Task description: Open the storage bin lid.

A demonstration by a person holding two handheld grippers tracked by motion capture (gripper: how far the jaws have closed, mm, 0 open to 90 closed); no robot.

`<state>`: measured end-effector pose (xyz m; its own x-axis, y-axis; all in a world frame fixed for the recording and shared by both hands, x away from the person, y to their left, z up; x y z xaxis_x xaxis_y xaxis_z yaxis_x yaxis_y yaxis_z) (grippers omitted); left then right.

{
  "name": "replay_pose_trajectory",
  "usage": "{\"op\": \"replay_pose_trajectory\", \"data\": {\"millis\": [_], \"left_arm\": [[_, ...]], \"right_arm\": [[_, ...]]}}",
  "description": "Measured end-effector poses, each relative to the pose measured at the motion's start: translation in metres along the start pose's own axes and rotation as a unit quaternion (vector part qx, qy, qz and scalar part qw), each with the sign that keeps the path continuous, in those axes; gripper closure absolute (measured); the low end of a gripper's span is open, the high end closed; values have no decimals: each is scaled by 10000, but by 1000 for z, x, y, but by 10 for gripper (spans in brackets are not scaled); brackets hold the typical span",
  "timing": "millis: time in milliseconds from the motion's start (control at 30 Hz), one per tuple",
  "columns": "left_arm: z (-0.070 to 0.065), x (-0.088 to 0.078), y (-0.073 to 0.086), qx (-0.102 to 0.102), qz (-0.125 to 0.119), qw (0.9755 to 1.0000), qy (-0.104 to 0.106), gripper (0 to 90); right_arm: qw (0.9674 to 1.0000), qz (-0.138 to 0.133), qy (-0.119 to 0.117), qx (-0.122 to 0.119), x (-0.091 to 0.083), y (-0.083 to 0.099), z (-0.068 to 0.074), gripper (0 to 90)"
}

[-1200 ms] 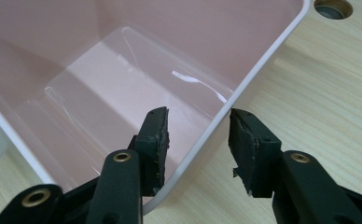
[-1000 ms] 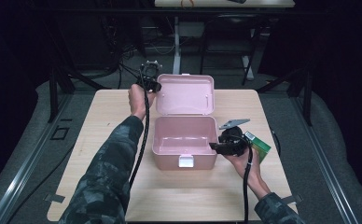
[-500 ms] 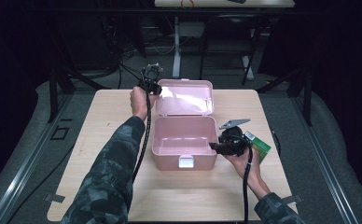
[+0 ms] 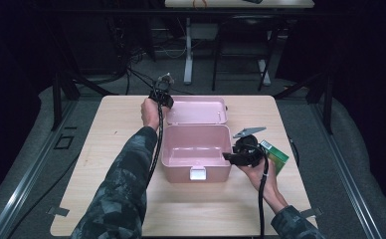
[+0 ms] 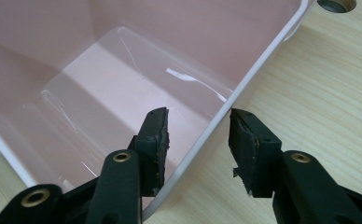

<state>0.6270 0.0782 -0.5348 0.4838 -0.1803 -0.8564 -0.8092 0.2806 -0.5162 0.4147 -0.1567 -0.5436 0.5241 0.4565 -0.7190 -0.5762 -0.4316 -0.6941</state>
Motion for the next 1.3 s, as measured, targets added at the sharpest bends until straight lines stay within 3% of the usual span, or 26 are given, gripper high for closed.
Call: {"op": "replay_pose_trajectory", "data": {"millis": [167, 300, 467, 600, 800, 1033, 1167, 1200, 1233, 1300], "left_arm": [[0, 0, 1, 153, 31, 9999, 55, 778], [0, -3, 1, 180, 29, 9996, 208, 559], [2, -15, -1, 264, -68, 9994, 193, 338], [6, -36, -2, 450, -201, 9987, 106, 241], [13, -62, 6, 531, -243, 9981, 171, 146], [29, -88, 43, 705, -52, 9973, 205, 8], [33, -96, 61, 829, -71, 9964, 148, 2], [36, -101, 72, 894, -52, 9959, 133, 2], [36, -101, 72, 894, -52, 9959, 133, 2], [38, -106, 90, 969, -135, 9952, 38, 2]], "right_arm": [[10000, 32, -5, 71, 0, 0, 1, 555], [9999, 53, -45, 107, 1, 1, 1, 533], [9998, 77, -75, 136, 1, 1, 3, 503], [9999, 58, -94, 123, -2, -1, 3, 447], [9999, 78, -92, 105, -9, -3, 2, 358], [9997, 163, -179, -29, -19, -7, 6, 213], [9992, 217, -283, -191, -24, -10, 10, 136], [9989, 248, -333, -197, -25, -10, 11, 118], [9989, 248, -333, -197, -25, -10, 11, 118], [9984, 349, -379, -241, -26, -10, 13, 35]]}}
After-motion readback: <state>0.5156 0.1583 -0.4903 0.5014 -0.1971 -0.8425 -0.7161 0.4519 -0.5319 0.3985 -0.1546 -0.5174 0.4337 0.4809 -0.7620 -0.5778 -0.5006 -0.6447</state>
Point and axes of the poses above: each handheld gripper's, and its own axes: x roughly forward along the jaws, y roughly out of its underside, z roughly to its left, the point moved 8 cm from there along x, roughly forward along the jaws, and after that the axes turned 2 degrees about -x, right-handed, at the moved point
